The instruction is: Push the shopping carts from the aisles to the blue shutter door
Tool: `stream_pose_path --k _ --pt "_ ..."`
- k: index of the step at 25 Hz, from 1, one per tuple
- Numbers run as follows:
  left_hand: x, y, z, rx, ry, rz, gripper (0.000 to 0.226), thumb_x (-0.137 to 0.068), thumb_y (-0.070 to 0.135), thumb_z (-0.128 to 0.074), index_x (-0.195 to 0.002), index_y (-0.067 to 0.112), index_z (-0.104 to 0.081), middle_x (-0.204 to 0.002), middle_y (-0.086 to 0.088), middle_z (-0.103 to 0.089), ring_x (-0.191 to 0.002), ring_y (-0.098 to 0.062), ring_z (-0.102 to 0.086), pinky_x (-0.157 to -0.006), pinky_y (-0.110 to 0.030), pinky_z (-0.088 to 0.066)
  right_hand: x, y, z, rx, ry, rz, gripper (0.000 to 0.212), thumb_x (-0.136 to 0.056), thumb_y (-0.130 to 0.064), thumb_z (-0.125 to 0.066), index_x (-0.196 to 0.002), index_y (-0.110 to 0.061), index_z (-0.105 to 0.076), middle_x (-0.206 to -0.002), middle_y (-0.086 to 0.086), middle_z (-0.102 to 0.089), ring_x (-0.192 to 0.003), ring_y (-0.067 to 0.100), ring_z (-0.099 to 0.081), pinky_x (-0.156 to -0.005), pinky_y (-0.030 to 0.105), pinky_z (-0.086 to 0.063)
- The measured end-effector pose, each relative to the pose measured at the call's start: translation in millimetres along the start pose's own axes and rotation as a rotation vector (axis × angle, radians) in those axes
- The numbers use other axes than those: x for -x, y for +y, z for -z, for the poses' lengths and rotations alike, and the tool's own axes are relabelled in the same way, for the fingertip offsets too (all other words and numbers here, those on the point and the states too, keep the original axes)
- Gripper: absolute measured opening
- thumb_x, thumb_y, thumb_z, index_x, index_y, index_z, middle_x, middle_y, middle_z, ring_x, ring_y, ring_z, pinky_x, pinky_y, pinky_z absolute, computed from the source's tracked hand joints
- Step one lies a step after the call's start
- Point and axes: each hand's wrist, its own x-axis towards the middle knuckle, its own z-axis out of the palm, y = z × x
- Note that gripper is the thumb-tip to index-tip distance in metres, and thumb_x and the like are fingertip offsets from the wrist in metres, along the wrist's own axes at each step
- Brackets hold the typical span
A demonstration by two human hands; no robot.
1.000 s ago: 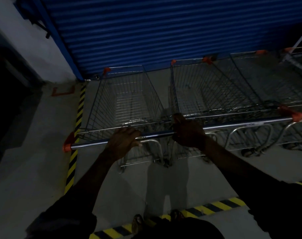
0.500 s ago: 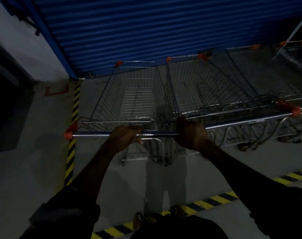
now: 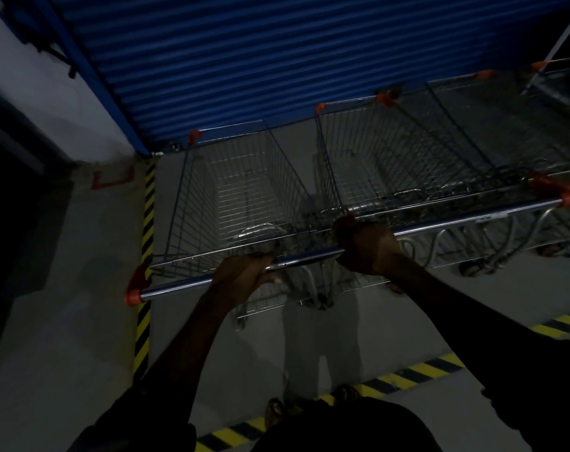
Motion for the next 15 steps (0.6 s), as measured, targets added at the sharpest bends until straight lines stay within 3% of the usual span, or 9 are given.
stream_pose_path --k 2,7,9,11,15 --pt "-1 1 0 -0.002 -0.036 0.006 0.055 -0.088 0.057 -0.069 -0.133 0.027 -0.061 -0.117 0.001 -0.073 -0.101 -0.026 -0.071 -0.078 -0.033 -0.052 1 1 -2 0.026 0.004 -0.001 0.077 -0.062 -0.052 -0.080 -0.122 -0.006 -0.065 -0.111 0.016 -0.072 -0.071 0.038 -0.072 -0.057 0.040 -0.058" --pt "6 -6 -9 0.005 -0.001 0.013 0.059 -0.091 0.072 -0.052 -0.131 0.031 -0.063 -0.116 0.006 -0.074 -0.101 -0.017 -0.072 -0.081 -0.027 -0.051 7 1 0 0.012 -0.007 0.021 0.080 -0.075 -0.054 -0.061 -0.137 -0.004 -0.055 -0.128 0.020 -0.066 -0.091 0.041 -0.072 -0.073 0.045 -0.059" --pt "6 -1 -10 0.002 0.021 0.031 0.063 -0.090 0.076 -0.046 -0.124 0.026 -0.066 -0.110 0.004 -0.075 -0.096 -0.019 -0.073 -0.078 -0.029 -0.053 14 -1 6 -0.003 0.060 0.048 0.065 -0.071 -0.043 -0.075 -0.122 -0.004 -0.064 -0.128 0.019 -0.065 -0.077 0.039 -0.072 -0.061 0.039 -0.057" --pt "4 6 -9 -0.015 0.040 0.052 0.063 -0.089 0.074 -0.045 -0.122 0.025 -0.066 -0.111 0.002 -0.073 -0.098 -0.023 -0.072 -0.077 -0.034 -0.056 21 0 11 -0.042 0.189 0.062 0.055 -0.063 -0.032 -0.082 -0.110 -0.008 -0.069 -0.136 0.019 -0.061 -0.068 0.031 -0.070 -0.051 0.030 -0.046" --pt "6 31 -4 -0.082 0.045 0.153 0.071 -0.089 0.077 -0.038 -0.140 0.032 -0.055 -0.136 0.006 -0.062 -0.120 -0.024 -0.061 -0.092 -0.044 -0.049 23 -1 -1 -0.138 0.272 0.026 0.071 -0.074 -0.031 -0.075 -0.139 -0.013 -0.054 -0.154 0.018 -0.044 -0.090 0.034 -0.070 -0.068 0.040 -0.055"
